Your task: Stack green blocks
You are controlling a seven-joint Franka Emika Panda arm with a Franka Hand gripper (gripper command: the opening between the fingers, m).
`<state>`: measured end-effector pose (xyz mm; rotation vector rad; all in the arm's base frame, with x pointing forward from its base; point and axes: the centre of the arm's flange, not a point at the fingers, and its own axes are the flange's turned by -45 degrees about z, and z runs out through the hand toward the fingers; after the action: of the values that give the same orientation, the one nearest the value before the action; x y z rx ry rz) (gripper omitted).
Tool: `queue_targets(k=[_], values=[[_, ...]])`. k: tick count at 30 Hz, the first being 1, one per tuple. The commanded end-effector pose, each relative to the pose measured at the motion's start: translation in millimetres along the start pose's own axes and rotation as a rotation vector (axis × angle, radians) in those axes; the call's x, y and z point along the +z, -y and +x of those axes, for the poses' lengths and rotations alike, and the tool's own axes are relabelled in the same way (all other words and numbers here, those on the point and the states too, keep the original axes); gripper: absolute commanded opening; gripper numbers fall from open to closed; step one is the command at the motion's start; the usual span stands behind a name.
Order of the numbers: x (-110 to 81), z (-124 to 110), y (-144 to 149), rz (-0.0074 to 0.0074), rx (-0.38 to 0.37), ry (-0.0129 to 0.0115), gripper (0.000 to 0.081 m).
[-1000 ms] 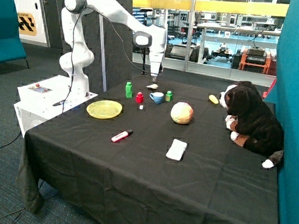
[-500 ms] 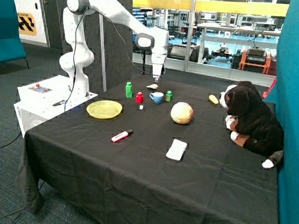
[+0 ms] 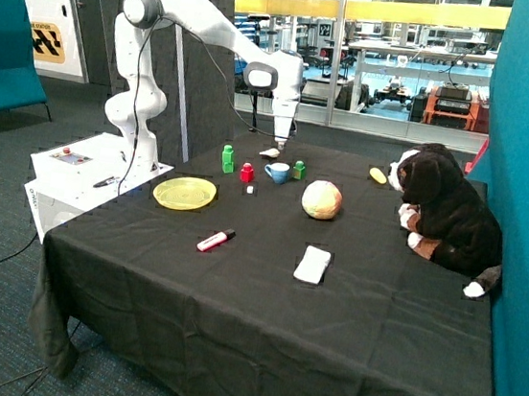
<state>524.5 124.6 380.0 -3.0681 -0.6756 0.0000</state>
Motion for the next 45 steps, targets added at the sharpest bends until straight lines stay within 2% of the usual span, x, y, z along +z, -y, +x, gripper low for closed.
queue_targets(k=[1, 5, 6, 22, 28, 33, 34, 36, 45], values=[[2.8, 10, 5, 0.0000, -0.017, 0.0000, 0.0332], [3.0, 13, 8, 0.0000, -0.022, 0.0000, 0.0336], [3.2, 14, 9, 0.0000, -0.023, 0.0000, 0.0403], [10.2, 15, 10, 0.0000, -0.021, 0.0000, 0.0420], [11.7, 16, 9, 0.0000, -0.018, 0.0000, 0.0510], [14.0, 17, 10, 0.0000, -0.017, 0.0000, 0.0543], [14.4, 17, 11, 0.0000, -0.018, 0.0000, 0.0525], [15.2, 18, 11, 0.0000, -0.019, 0.0000, 0.0557], [22.3, 22, 13, 0.0000, -0.010, 0.0000, 0.0495]])
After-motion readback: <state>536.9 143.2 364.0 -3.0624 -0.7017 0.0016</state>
